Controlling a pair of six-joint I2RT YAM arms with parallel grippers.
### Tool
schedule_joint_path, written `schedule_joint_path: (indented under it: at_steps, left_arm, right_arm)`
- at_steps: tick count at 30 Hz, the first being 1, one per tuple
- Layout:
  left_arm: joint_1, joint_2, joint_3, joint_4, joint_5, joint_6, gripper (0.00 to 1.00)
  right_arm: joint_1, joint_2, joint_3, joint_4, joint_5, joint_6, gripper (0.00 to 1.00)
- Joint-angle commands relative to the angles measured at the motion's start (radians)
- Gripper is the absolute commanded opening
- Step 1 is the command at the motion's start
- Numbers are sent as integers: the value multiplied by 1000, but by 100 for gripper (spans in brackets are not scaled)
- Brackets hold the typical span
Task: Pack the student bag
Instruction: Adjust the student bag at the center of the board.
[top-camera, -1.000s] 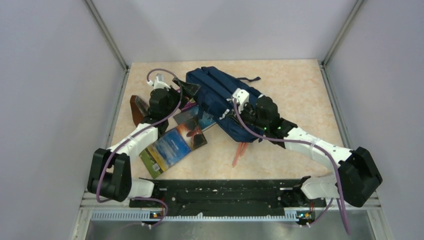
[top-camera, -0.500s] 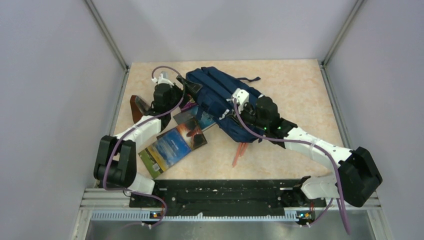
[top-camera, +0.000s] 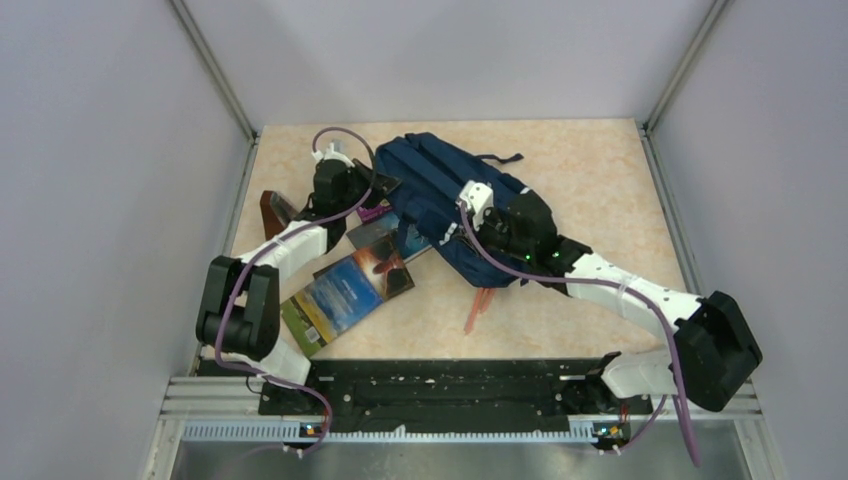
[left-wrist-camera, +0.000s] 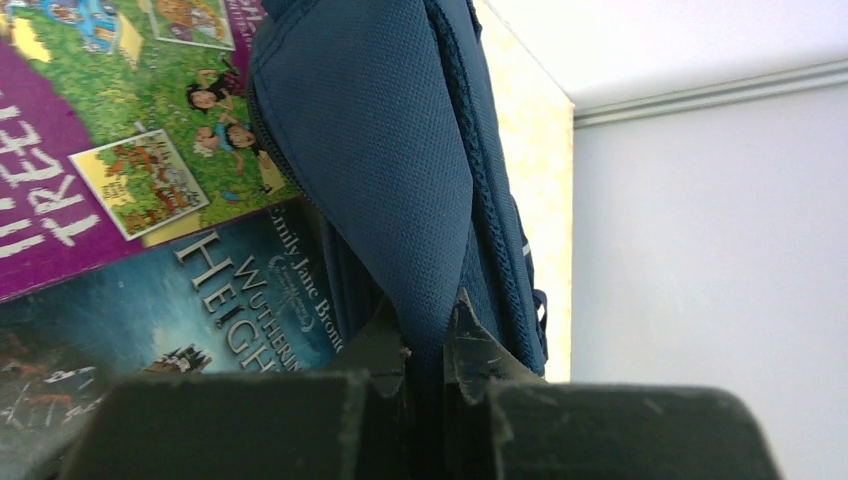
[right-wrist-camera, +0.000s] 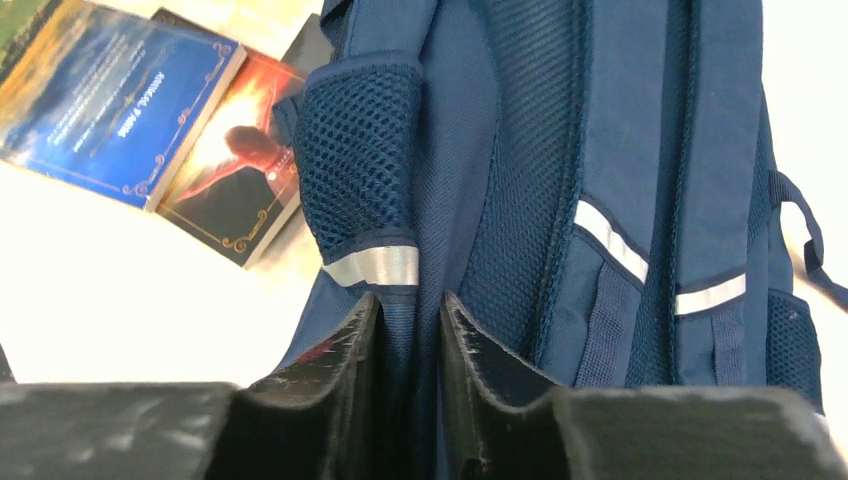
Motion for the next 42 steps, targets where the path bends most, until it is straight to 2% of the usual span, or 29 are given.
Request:
schedule_joint_path:
  at_steps: [1, 3, 6, 7, 8, 10, 12, 16, 23, 27, 33, 39, 42]
  left_arm:
    - [12, -54, 36, 17, -25, 17, 0]
    - [12, -68, 36, 22, -23, -2, 0]
    - [12, -96, 37, 22, -36, -17, 0]
    - [12, -104, 37, 22, -41, -19, 0]
    - [12, -112, 39, 17, -45, -19, 0]
    - [12, -124, 42, 8, -51, -17, 0]
    - [12, -129, 45, -2, -50, -15, 0]
    - [12, -137, 46, -10, -49, -12, 0]
    - [12, -143, 60, -34, -67, 10, 0]
    - [12, -145, 67, -36, -69, 14, 0]
    - [12, -144, 74, -41, -67, 19, 0]
    - [13, -144, 79, -49, -72, 28, 0]
    - [13, -145, 88, -54, -75, 34, 0]
  right_arm:
    - [2, -48, 77, 153, 70, -53, 36]
    - [14, -56, 75, 149, 108, -71, 49]
    - [46, -60, 77, 135, 174, -102, 58]
    - [59, -59, 76, 133, 196, -111, 63]
    - [73, -57, 75, 132, 212, -121, 74]
    - [107, -49, 75, 133, 264, -138, 88]
    - [144, -32, 77, 137, 317, -158, 95]
    - [211, 9, 94, 132, 399, -179, 97]
    - [320, 24, 104, 130, 481, -99, 98]
    - [397, 75, 114, 118, 618, -117, 98]
    - [421, 209, 141, 64, 812, -113, 98]
    - [442, 250, 123, 61, 855, -85, 98]
    - [449, 291, 113, 56, 933, -62, 98]
